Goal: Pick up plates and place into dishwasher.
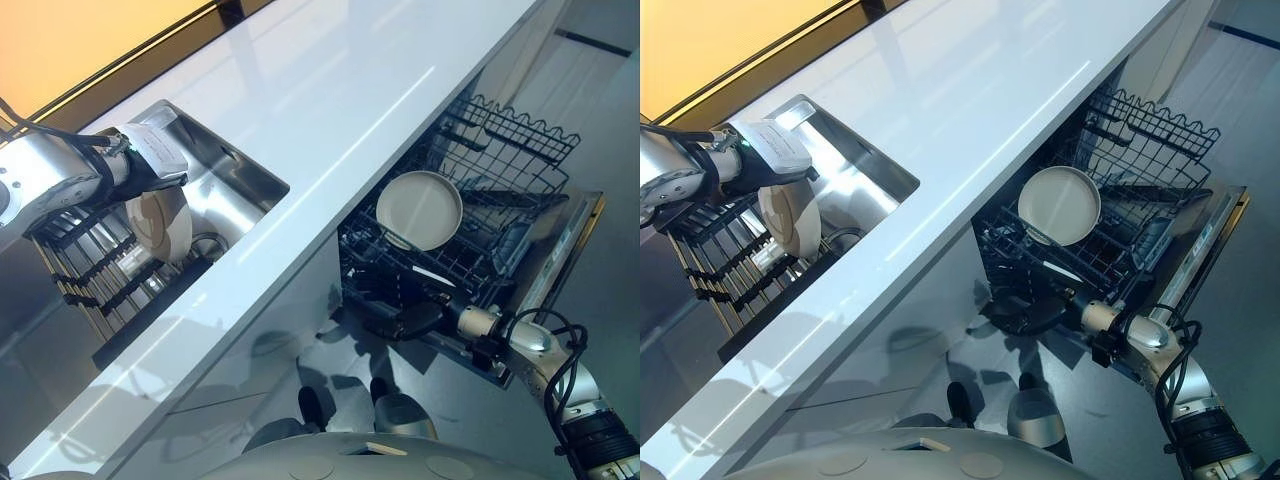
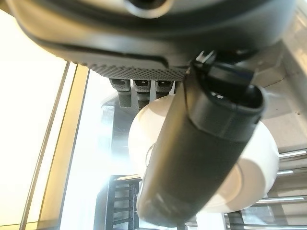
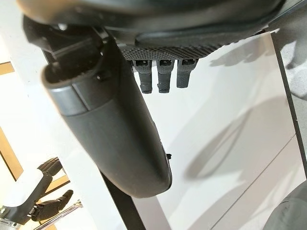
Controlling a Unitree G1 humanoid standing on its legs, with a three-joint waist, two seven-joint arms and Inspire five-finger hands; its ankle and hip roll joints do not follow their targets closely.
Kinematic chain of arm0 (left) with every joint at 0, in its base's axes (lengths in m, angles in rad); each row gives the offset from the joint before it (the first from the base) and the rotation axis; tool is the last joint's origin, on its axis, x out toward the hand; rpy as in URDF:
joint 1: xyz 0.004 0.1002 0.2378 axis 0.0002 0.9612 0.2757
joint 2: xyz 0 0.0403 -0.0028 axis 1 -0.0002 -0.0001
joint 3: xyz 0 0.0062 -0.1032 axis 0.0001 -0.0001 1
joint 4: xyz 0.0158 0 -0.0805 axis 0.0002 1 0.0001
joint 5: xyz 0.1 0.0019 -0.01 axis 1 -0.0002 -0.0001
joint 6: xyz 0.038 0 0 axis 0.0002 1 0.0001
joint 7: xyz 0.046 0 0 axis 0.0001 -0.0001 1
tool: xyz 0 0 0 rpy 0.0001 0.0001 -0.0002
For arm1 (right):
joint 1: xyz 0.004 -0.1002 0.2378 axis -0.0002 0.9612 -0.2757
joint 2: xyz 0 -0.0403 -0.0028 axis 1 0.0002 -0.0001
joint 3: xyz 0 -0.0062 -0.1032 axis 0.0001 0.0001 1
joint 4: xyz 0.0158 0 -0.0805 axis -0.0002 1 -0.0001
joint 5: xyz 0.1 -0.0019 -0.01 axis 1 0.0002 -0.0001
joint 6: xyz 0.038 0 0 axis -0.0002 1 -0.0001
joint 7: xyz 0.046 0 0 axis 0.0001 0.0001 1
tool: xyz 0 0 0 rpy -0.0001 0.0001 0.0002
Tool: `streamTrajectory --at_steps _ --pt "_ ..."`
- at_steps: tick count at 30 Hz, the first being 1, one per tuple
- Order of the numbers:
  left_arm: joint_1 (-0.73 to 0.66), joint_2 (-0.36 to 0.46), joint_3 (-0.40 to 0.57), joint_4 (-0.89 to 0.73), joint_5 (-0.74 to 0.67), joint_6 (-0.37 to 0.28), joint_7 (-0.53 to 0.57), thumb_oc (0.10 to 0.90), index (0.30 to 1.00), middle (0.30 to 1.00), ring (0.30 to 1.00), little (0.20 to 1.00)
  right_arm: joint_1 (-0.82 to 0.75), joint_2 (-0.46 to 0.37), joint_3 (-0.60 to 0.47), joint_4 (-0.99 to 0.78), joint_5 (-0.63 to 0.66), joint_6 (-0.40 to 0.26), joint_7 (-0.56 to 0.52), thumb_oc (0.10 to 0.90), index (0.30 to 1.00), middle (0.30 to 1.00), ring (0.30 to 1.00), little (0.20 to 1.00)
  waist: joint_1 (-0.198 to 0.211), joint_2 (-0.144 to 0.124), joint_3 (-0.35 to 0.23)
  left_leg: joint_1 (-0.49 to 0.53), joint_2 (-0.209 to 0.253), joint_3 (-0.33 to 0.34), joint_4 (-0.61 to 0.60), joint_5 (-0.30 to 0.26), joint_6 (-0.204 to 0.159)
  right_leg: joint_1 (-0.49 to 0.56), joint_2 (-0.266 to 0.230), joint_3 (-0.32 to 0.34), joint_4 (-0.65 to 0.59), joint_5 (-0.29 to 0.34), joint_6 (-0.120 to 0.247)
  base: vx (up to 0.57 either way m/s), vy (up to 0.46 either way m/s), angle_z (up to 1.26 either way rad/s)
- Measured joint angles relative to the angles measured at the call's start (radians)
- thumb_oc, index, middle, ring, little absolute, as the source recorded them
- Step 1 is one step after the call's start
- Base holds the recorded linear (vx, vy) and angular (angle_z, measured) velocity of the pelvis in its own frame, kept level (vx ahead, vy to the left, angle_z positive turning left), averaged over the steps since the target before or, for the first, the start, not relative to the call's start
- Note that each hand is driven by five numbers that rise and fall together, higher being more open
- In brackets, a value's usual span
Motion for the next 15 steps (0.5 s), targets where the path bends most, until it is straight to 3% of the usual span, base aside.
streamTrajectory --at_steps 5,6,7,8,10,15 --pt "0.0 0.0 0.0 0.0 -0.002 0.0 -0.01 0.8 0.9 0.9 0.9 0.9 0.0 0.0 0.0 0.0 0.0 0.0 -0.001 0.8 0.9 0.9 0.9 0.9 -0.002 0.0 0.0 0.002 0.0 -0.01 0.0 0.0 0.0 0.001 0.0 0.0 0.0 0.0 0.0 0.0 0.0 0.0" --pt "0.0 0.0 0.0 0.0 -0.002 0.0 -0.014 0.682 0.799 0.799 0.799 0.782 0.0 0.0 0.0 0.0 0.0 0.0 -0.001 0.8 0.9 0.9 0.9 0.9 -0.002 0.0 0.0 0.003 0.0 -0.01 0.0 0.0 0.0 0.001 0.0 0.0 0.0 0.0 0.0 0.0 0.0 0.0" --pt "0.0 0.0 0.001 -0.001 -0.003 0.0 -0.021 0.622 0.747 0.747 0.747 0.722 0.0 0.0 0.0 0.0 0.0 0.0 -0.001 0.8 0.9 0.9 0.9 0.9 -0.003 0.001 0.001 0.003 0.0 -0.01 0.0 0.0 0.0 0.001 0.0 0.0 0.001 0.0 0.0 -0.04 0.008 -0.01" --pt "0.0 0.0 0.003 -0.001 -0.011 0.0 -0.028 0.38 0.54 0.54 0.54 0.48 0.0 0.0 0.0 0.0 0.0 0.0 -0.001 0.8 0.9 0.9 0.9 0.9 -0.004 0.002 0.001 0.003 0.0 -0.01 0.0 0.0 0.0 0.001 0.0 0.0 0.001 0.0 0.0 -0.04 0.004 0.0" --pt "0.001 0.0 0.005 -0.002 -0.026 -0.001 -0.039 0.1 0.3 0.3 0.3 0.2 0.0 0.0 0.0 0.0 0.0 0.0 -0.002 0.8 0.9 0.9 0.9 0.9 -0.004 0.004 0.003 0.003 0.0 -0.01 0.0 0.0 0.0 0.001 0.0 0.0 0.001 0.0 0.0 -0.04 -0.002 0.0" --pt "0.066 0.0 0.005 -0.002 -0.05 -0.011 -0.131 0.1 0.3 0.3 0.3 0.2 -0.001 -0.001 0.0 0.0 0.0 -0.002 -0.024 0.8 0.9 0.9 0.9 0.9 0.0 0.017 0.02 0.004 0.0 -0.011 0.0 0.0 0.0 0.002 0.0 0.0 0.001 0.0 0.0 0.0 0.0 0.0"
